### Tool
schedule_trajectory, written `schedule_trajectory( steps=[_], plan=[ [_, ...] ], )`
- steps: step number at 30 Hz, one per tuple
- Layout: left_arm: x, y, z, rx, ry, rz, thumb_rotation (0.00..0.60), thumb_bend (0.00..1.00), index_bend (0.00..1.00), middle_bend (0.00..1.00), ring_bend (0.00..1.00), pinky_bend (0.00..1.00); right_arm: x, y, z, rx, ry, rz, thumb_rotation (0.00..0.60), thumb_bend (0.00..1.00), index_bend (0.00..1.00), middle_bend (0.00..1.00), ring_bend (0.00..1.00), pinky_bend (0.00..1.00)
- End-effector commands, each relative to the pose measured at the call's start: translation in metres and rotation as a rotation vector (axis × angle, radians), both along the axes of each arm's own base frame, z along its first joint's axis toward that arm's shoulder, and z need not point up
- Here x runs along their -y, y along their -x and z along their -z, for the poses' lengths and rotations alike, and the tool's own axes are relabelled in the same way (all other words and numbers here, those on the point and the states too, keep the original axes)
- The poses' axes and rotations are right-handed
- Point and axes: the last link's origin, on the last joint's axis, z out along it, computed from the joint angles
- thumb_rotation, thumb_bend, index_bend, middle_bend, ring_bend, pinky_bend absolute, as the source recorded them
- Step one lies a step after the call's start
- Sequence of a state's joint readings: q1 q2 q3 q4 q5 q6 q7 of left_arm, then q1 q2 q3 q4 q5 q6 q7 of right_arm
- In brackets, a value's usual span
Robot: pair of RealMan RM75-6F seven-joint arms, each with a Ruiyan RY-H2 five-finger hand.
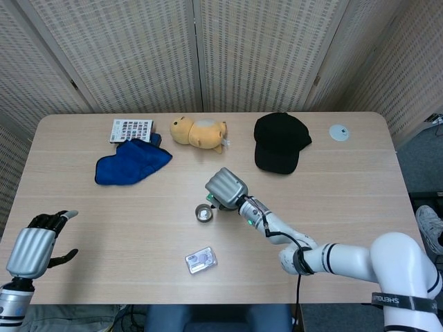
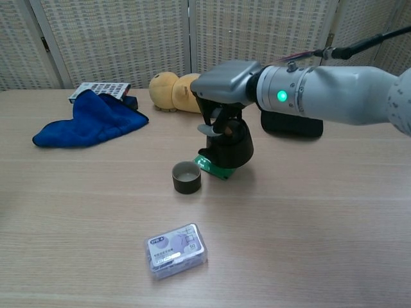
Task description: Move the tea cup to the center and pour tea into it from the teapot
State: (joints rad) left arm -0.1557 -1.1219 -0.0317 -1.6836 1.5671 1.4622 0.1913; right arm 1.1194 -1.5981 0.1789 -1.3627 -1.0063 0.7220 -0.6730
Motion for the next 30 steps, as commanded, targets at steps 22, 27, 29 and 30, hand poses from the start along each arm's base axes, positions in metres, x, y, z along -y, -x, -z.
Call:
schedule_trajectory(
  steps=[22,27,29,30],
  plan=[
    [0.011,0.009,-0.004,0.001,-0.031,-0.026,0.600,0.15,0.23,0.26,0.32,0.24,-0.007,-0.029,0.019,-0.149,0.042,-0.176,0.406,0.48,1.00,0.96,0.88,0.57],
    [0.013,0.011,-0.005,0.001,-0.036,-0.031,0.600,0.15,0.23,0.26,0.32,0.24,-0.008,-0.033,0.022,-0.171,0.052,-0.203,0.407,0.48,1.00,0.96,0.88,0.57],
    [0.014,0.011,-0.006,0.002,-0.039,-0.032,0.600,0.15,0.23,0.26,0.32,0.24,-0.009,-0.034,0.022,-0.176,0.056,-0.213,0.406,0.48,1.00,0.96,0.88,0.57],
    [0.014,0.011,-0.006,0.002,-0.039,-0.032,0.600,0.15,0.23,0.26,0.32,0.24,-0.008,-0.035,0.023,-0.181,0.062,-0.218,0.406,0.48,1.00,0.96,0.88,0.57]
  ],
)
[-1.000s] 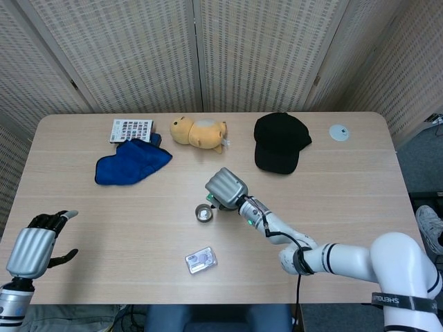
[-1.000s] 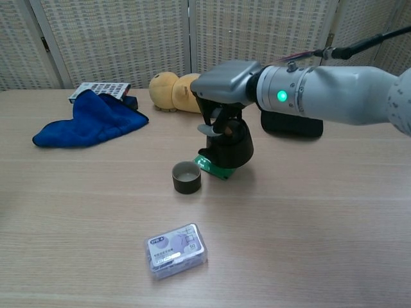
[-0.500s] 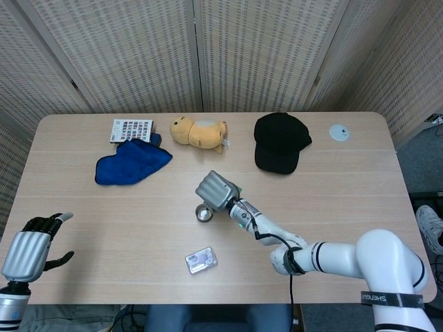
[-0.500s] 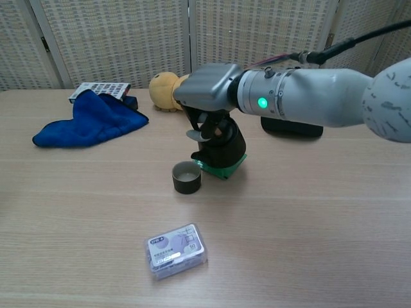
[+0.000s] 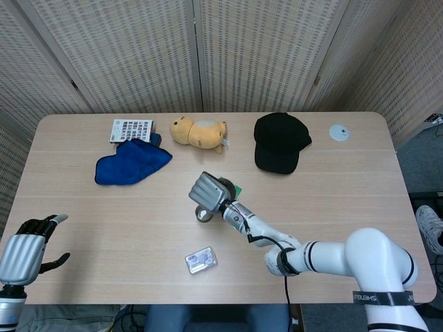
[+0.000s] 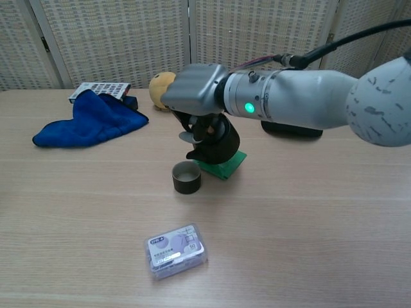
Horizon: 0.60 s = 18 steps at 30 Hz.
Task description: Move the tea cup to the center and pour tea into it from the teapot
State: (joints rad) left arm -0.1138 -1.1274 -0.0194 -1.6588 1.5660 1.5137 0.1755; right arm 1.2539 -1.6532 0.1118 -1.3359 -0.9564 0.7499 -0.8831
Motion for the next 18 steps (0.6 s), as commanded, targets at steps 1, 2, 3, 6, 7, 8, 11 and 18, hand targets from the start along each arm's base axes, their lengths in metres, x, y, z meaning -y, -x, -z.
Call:
schedule_trajectory(
  steps=[1,2,3,6,7,8,11,18],
  plan=[
    [0.0004,0.0003,-0.0003,0.000,-0.001,0.000,0.600,0.15,0.23,0.26,0.32,0.24,-0.0007,-0.0012,0.0014,-0.014,0.014,-0.018,0.408,0.49,1.00,0.96,0.88,0.57],
    [0.0006,0.0004,-0.0003,-0.001,-0.001,0.000,0.600,0.15,0.23,0.26,0.32,0.24,-0.0009,-0.0015,0.0019,-0.019,0.019,-0.025,0.407,0.49,1.00,0.96,0.88,0.57],
    [0.0009,0.0005,-0.0005,-0.001,-0.002,0.000,0.600,0.15,0.23,0.26,0.32,0.24,-0.0013,-0.0018,0.0024,-0.021,0.021,-0.027,0.407,0.49,1.00,0.96,0.88,0.57],
    [0.0011,0.0007,-0.0008,0.000,-0.003,-0.001,0.600,0.15,0.23,0.26,0.32,0.24,-0.0022,-0.0026,0.0034,-0.030,0.023,-0.031,0.406,0.49,1.00,0.96,0.88,0.57],
    [0.0013,0.0009,-0.0008,-0.001,-0.003,-0.001,0.600,0.15,0.23,0.26,0.32,0.24,-0.0025,-0.0028,0.0039,-0.035,0.025,-0.036,0.405,0.49,1.00,0.96,0.88,0.57],
    [0.0014,0.0011,-0.0007,-0.001,-0.003,-0.001,0.600,0.15,0.23,0.26,0.32,0.24,-0.0026,-0.0027,0.0043,-0.040,0.026,-0.039,0.405,0.49,1.00,0.96,0.88,0.57],
    [0.0018,0.0015,-0.0002,-0.001,-0.001,-0.002,0.600,0.15,0.23,0.26,0.32,0.24,-0.0035,-0.0025,0.0058,-0.054,0.026,-0.045,0.406,0.49,1.00,0.96,0.89,0.57],
    [0.0026,0.0026,0.0001,-0.003,-0.003,-0.006,0.600,0.15,0.23,0.26,0.32,0.23,-0.0044,-0.0027,0.0074,-0.089,0.041,-0.076,0.406,0.49,1.00,0.96,0.89,0.57]
  ],
)
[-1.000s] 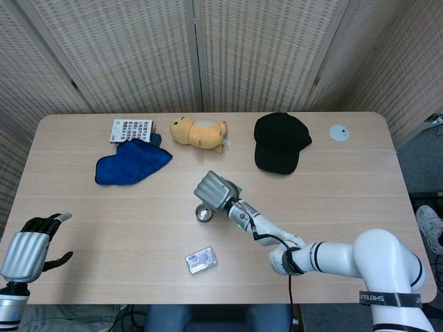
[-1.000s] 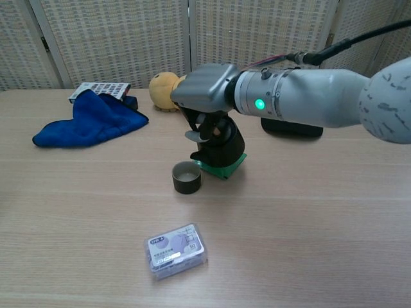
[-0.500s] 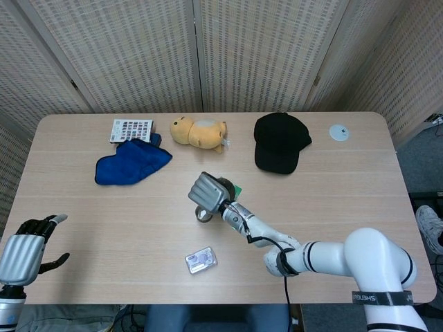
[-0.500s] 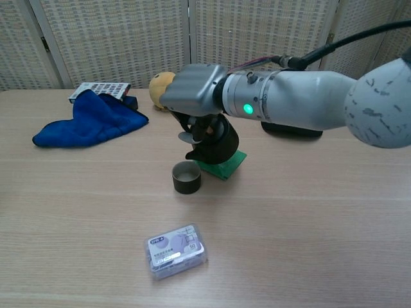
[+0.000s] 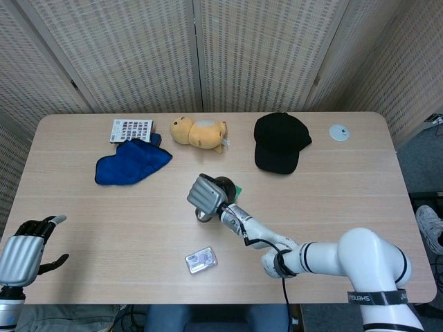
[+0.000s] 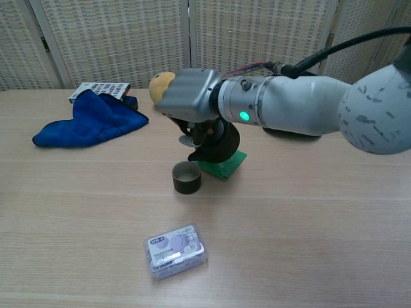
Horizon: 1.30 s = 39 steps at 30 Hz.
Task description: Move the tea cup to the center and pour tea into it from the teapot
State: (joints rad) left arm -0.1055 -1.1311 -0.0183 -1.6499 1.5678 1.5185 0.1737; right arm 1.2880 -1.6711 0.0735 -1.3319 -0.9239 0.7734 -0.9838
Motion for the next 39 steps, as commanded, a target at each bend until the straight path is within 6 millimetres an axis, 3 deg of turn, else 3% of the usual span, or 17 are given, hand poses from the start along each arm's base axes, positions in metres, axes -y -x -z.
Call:
schedule_trajectory(
  steps=[1,39],
  plan=[
    [0.0002,0.0001,0.0000,0.000,0.000,0.000,0.600,0.15,0.23,0.26,0.32,0.23,0.0001,-0.0002,0.0003,-0.018,0.010,-0.018,0.406,0.49,1.00,0.96,0.89,0.57],
    [0.0041,0.0032,-0.0024,0.002,-0.012,-0.007,0.600,0.15,0.23,0.26,0.32,0.23,-0.0066,-0.0059,0.0084,-0.087,0.044,-0.077,0.409,0.50,1.00,0.96,0.91,0.57]
  ],
)
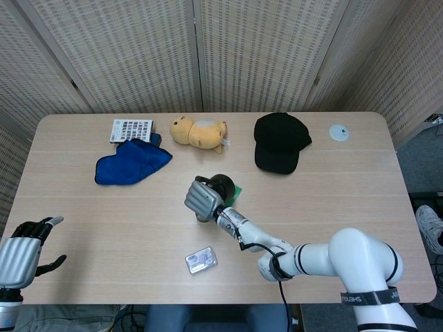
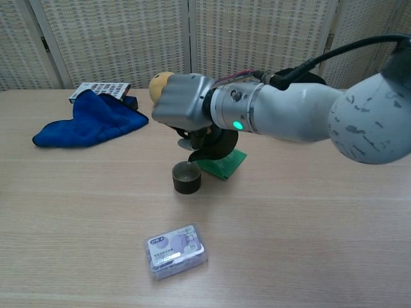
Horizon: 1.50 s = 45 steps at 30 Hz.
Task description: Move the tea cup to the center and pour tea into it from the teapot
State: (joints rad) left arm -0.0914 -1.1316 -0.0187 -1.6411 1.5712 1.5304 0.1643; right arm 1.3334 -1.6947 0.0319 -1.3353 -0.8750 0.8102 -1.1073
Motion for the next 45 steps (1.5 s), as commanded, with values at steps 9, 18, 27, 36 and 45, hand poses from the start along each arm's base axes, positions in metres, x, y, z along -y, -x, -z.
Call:
schedule_trajectory(
  steps=[9,18,27,36,45],
  plan=[
    [0.0013,0.0009,-0.0016,0.000,-0.006,-0.002,0.600,0.15,0.23,0.26,0.32,0.23,-0.0018,-0.0016,0.0013,-0.010,0.002,-0.011,0.409,0.51,1.00,0.97,0.91,0.57],
    [0.0017,0.0013,-0.0025,0.000,-0.008,-0.003,0.600,0.15,0.23,0.26,0.32,0.23,-0.0035,-0.0022,0.0021,-0.025,0.007,-0.023,0.409,0.51,1.00,0.97,0.91,0.57],
    [0.0030,0.0018,-0.0030,0.000,-0.011,-0.005,0.600,0.15,0.23,0.26,0.32,0.22,-0.0050,-0.0030,0.0027,-0.035,0.009,-0.027,0.410,0.51,1.00,0.97,0.91,0.57],
    [0.0031,0.0017,-0.0031,-0.002,-0.010,-0.005,0.600,0.15,0.23,0.26,0.32,0.22,-0.0060,-0.0023,0.0033,-0.052,0.016,-0.038,0.410,0.51,1.00,0.97,0.91,0.57],
    [0.0036,0.0021,-0.0030,0.001,-0.011,-0.005,0.600,0.15,0.23,0.26,0.32,0.22,-0.0070,-0.0014,0.0035,-0.069,0.023,-0.047,0.410,0.51,1.00,0.97,0.92,0.57]
  ],
)
